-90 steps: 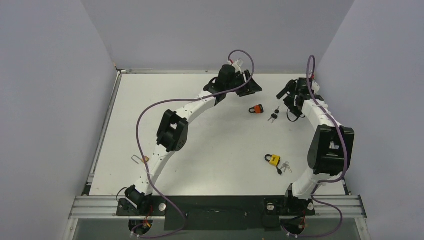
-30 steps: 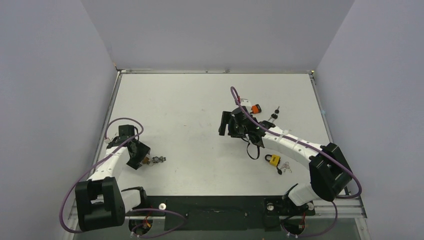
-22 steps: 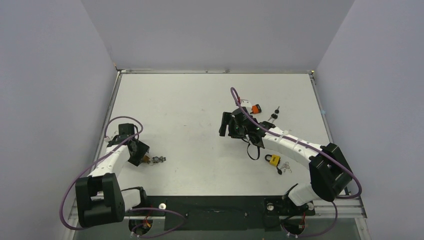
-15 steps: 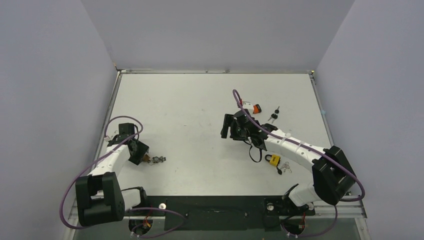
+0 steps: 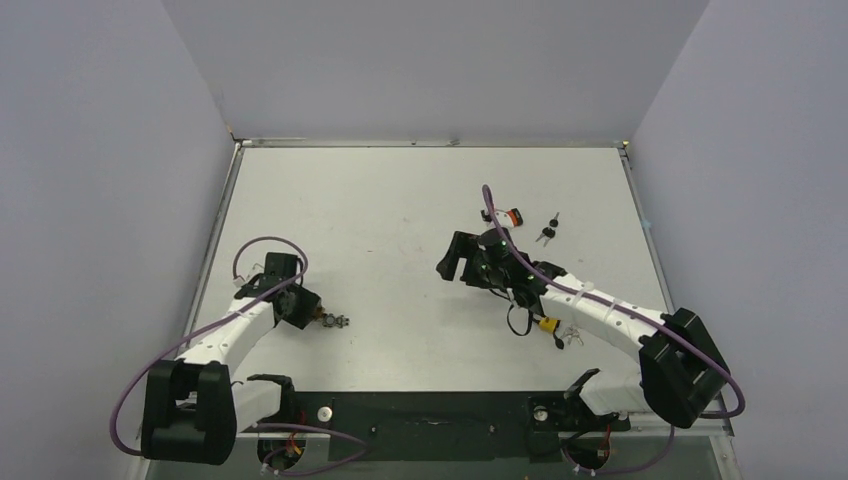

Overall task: Lock with the key
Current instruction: Move the lock to the center of the board.

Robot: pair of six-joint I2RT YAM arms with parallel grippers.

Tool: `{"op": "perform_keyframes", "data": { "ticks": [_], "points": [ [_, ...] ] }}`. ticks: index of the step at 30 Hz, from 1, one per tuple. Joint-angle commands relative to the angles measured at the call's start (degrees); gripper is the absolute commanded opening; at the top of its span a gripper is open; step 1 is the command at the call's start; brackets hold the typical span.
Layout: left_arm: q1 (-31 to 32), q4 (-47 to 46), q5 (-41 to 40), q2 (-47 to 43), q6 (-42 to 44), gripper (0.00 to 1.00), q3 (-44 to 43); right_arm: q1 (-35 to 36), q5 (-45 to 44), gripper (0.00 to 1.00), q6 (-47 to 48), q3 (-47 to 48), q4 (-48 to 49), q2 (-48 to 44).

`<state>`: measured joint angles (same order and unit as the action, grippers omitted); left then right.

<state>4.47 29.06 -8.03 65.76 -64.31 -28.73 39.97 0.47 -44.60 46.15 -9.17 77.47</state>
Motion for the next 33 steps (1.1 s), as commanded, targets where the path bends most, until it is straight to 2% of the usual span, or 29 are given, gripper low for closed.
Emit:
{"op": "perform_keyframes", "data": {
  "ticks": [1,9,15,17,20,24,30,33],
  "points": [
    [4.05,1.04,7.82,-0.13,-8.23,0.30,2.32,1.81,1.85,0.78,-2.08,-4.32,12.70,-4.93],
    [12.93,-1.82,11.90,-3.58,-16.00,0.24,0.68,11.43,-4.42,0.76,-1.25,-5.37,21.30,-4.34],
    [15.48,-2.12,12.27,-5.72,-16.08,0.24,-0.90,16.12,-6.51,0.73,-1.52,-3.18,24.25,1.60],
    [15.65,1.14,9.80,-6.91,-13.53,0.28,-3.09,17.49,-7.46,0.73,-0.55,-1.36,23.07,3.69],
    [15.14,8.44,3.98,-9.22,-8.04,0.43,-7.29,20.91,-9.94,0.73,2.35,4.81,17.62,8.19],
    [9.41,13.78,-0.22,-10.65,1.14,0.51,-12.24,25.52,-13.11,0.73,11.45,14.72,11.40,16.06],
    [-10.78,16.21,2.98,-9.64,16.12,0.54,-17.80,28.30,-10.79,0.73,19.98,27.78,6.35,28.59],
    [-17.04,15.10,5.78,-8.13,19.62,0.55,-18.74,28.49,-9.71,0.73,22.41,31.81,4.74,33.65]
  ]
}}
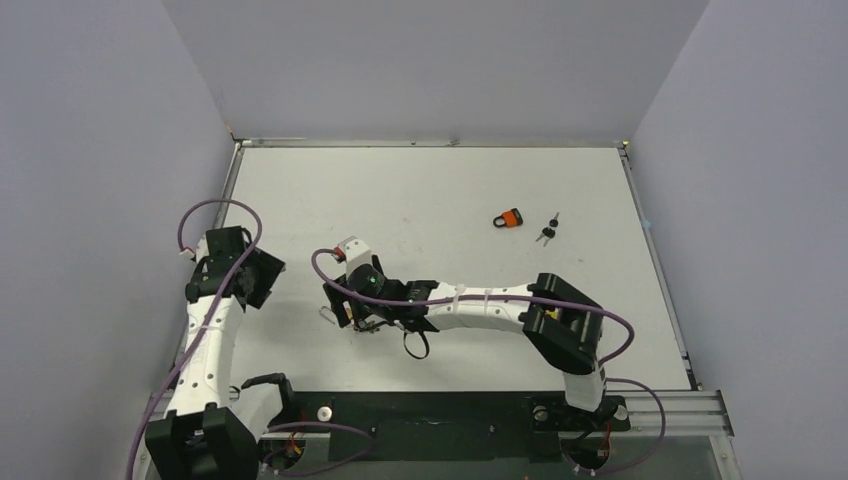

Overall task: Lock with the key
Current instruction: Move the lock to the center of the board, then pick up the lock from the center of the board.

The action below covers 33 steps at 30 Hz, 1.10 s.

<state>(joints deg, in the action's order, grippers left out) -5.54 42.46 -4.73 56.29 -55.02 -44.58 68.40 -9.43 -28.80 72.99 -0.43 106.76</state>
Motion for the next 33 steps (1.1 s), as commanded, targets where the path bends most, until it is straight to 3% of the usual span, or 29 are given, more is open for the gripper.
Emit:
{"op": "perform_keyframes", "data": {
  "ticks": [1,11,30,33],
  "points": [
    [-8.87,1.42,4.08,1.52,10.53,0.55,-2.89,0.06,1.23,0.72,7.89,6.53,-4.29,5.05],
    [-10.79,-2.81,7.63,2.55,9.34,0.58,-1.67,0.06,5.83,0.64,13.48,13.29,-9.01,13.67],
    [-11.71,-4.41,8.24,2.59,9.84,0.58,0.12,0.67,4.98,0.45,15.98,14.77,-9.55,18.15],
    [-11.71,-4.41,8.76,2.64,10.12,0.58,0.24,0.64,5.38,0.38,16.05,14.89,-9.20,18.59]
  ]
}}
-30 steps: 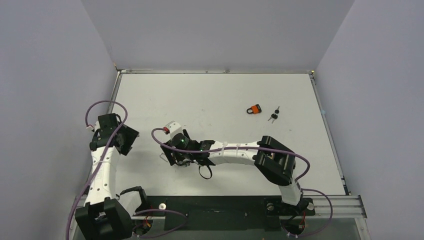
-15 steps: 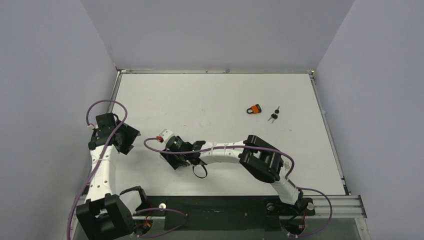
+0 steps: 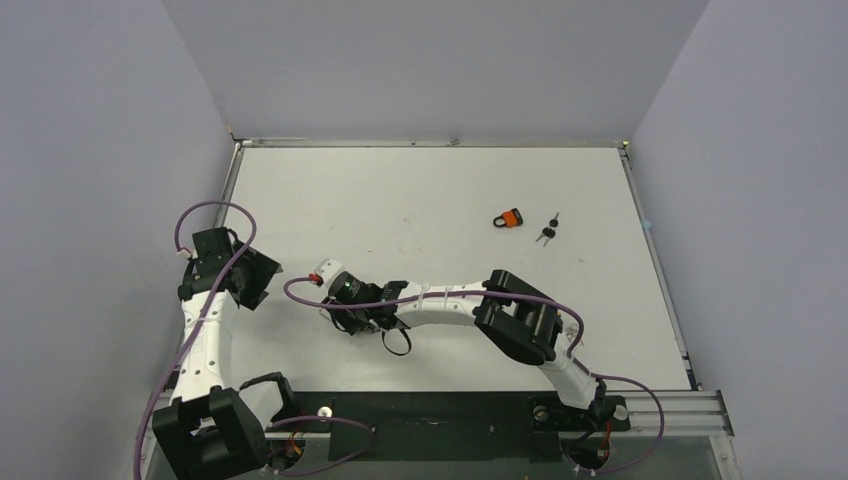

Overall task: Lock with the key
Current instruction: Pick up the lock from the center of the board.

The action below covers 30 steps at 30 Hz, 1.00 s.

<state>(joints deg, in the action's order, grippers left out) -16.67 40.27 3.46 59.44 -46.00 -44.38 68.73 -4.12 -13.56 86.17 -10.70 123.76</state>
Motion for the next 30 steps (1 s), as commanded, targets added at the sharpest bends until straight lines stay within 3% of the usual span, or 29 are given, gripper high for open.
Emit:
{"op": "perform_keyframes", "data": {
  "ticks": [1,2,4,7,12,17,24,30],
  "points": [
    [-0.57,-2.22,0.74,-0.48,1.13,0.58,0.12,0.33,-0.06,0.34,0.82,1.58,1.26,1.53],
    [-0.59,-2.35,1.24,-0.47,1.32,0.58,0.23,0.24,-0.26,0.23,0.55,1.07,1.41,1.33],
    [-0.50,-2.95,2.30,-0.50,1.72,0.58,0.86,-0.19,-0.51,0.12,-0.16,-0.43,2.70,0.22],
    [0.13,-4.19,4.72,0.14,2.79,0.57,2.20,-0.85,-0.97,0.04,-1.20,-4.00,5.22,-3.66],
    [4.83,-5.77,9.89,2.53,5.88,0.56,1.12,-1.63,-3.45,0.01,-1.54,-9.43,6.96,-12.20],
    [15.14,-11.09,15.29,1.41,7.25,0.55,-0.83,-2.21,-5.68,0.01,-1.21,-15.30,6.07,-24.07],
    [27.72,-15.24,20.69,-1.00,14.41,0.55,-11.80,-3.14,-5.83,0.00,-1.11,-20.98,0.90,-41.00],
    [31.92,-22.54,29.18,-5.34,17.80,0.55,-18.53,-3.76,-2.76,0.00,-1.34,-22.92,-6.38,-54.42]
  ]
}}
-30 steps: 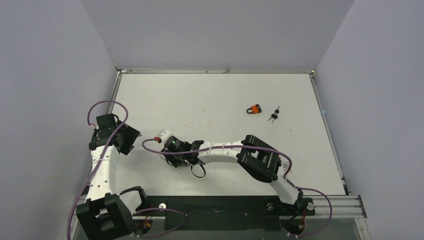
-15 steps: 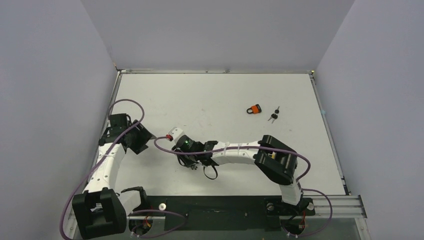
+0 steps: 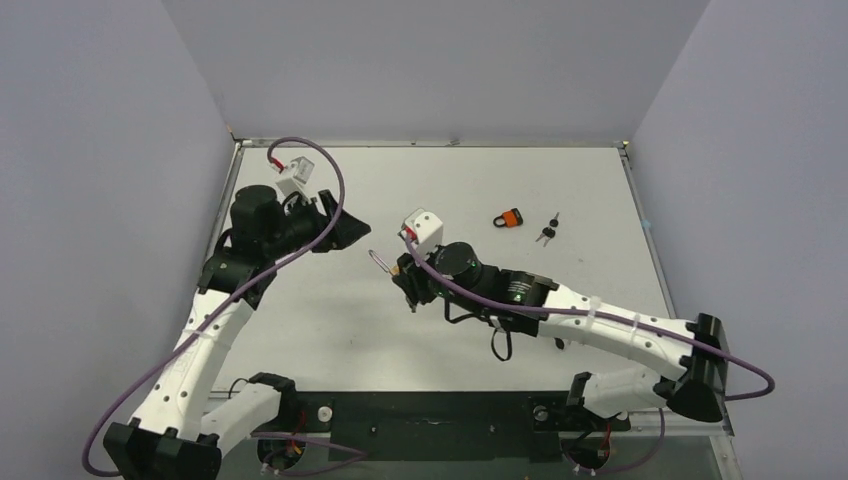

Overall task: Lock with the key
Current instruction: Pick up the lock from the center of the board.

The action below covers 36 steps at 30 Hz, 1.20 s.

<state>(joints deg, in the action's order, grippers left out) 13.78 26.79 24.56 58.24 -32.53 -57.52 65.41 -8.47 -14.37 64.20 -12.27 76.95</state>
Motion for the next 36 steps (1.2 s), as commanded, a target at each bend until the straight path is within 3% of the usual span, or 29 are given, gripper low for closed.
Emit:
{"op": "perform_keyframes", "data": {
  "ticks": [1,6,12,25,36],
  "points": [
    [1.67,-9.53,11.23,-4.34,4.55,0.55,-6.81,-0.45,1.95,0.00,-0.64,-1.07,-5.63,-8.96],
    [3.74,-11.05,25.71,-2.31,5.61,0.54,-11.88,-0.80,7.26,0.02,-2.14,-0.73,-9.92,-18.60],
    [7.54,-18.87,36.79,-0.74,1.01,0.54,-14.34,-1.12,14.97,0.02,-3.75,1.36,-13.02,-25.10],
    [14.55,-28.99,43.42,-0.14,-4.44,0.54,-15.05,-1.07,19.49,0.02,-4.68,6.95,-14.90,-28.39],
    [16.37,-22.89,43.31,0.31,-0.55,0.45,-16.21,-1.09,19.57,0.01,-3.92,10.32,-16.48,-26.99]
  ]
}}
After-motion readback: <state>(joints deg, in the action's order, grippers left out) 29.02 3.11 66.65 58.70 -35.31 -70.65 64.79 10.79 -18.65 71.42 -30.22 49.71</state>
